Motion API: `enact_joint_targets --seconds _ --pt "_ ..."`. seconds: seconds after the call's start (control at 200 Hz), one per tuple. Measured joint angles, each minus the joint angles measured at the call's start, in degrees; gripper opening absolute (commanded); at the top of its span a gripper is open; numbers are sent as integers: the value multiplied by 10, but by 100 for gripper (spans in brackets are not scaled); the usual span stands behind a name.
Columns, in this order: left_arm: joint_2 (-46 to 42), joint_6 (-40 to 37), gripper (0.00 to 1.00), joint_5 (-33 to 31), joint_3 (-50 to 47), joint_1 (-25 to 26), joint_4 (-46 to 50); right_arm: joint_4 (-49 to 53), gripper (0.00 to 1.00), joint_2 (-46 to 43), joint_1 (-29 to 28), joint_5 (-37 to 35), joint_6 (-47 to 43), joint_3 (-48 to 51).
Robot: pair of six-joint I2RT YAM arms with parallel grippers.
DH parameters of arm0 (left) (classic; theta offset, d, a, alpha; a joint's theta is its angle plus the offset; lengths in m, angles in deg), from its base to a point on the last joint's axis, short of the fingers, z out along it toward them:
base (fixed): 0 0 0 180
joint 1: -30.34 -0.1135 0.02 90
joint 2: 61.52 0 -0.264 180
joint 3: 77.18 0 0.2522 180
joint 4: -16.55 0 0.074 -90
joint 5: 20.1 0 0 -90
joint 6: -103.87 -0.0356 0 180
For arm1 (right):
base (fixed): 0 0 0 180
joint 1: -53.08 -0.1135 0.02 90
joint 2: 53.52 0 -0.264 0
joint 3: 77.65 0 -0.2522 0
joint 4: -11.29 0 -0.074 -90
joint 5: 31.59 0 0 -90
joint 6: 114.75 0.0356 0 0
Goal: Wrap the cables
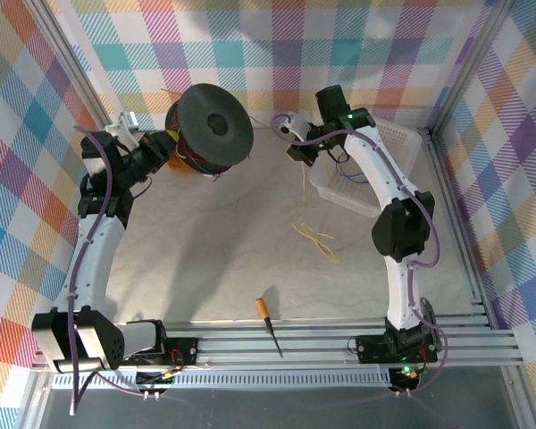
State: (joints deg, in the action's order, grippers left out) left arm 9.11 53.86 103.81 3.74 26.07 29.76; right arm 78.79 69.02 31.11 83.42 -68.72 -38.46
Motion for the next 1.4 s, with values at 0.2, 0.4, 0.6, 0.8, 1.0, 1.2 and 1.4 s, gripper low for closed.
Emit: enact_joint_targets --seconds 0.2,0.4,0.6,0.8,1.0,1.2,1.4 --pt "49 62 0 -59 0 0 -43 -7 0 -32 -52 10 -10 92" --pt "97 104 0 -154 -3 0 -65 -11 0 -59 -110 10 -42 181" --pt "124 117 0 -212 -15 13 -89 -25 0 -80 -155 10 -59 195" --pt "140 111 0 -225 -30 35 -92 -35 0 -80 -166 12 -61 195" --pt "154 81 0 -227 -31 55 -82 -33 0 -77 -163 28 -62 214" --pt "210 1 0 -263 -5 126 -24 -22 0 -48 -162 35 -61 206" --pt "262 -121 0 -318 59 217 71 -14 0 -21 -144 -9 -37 170"
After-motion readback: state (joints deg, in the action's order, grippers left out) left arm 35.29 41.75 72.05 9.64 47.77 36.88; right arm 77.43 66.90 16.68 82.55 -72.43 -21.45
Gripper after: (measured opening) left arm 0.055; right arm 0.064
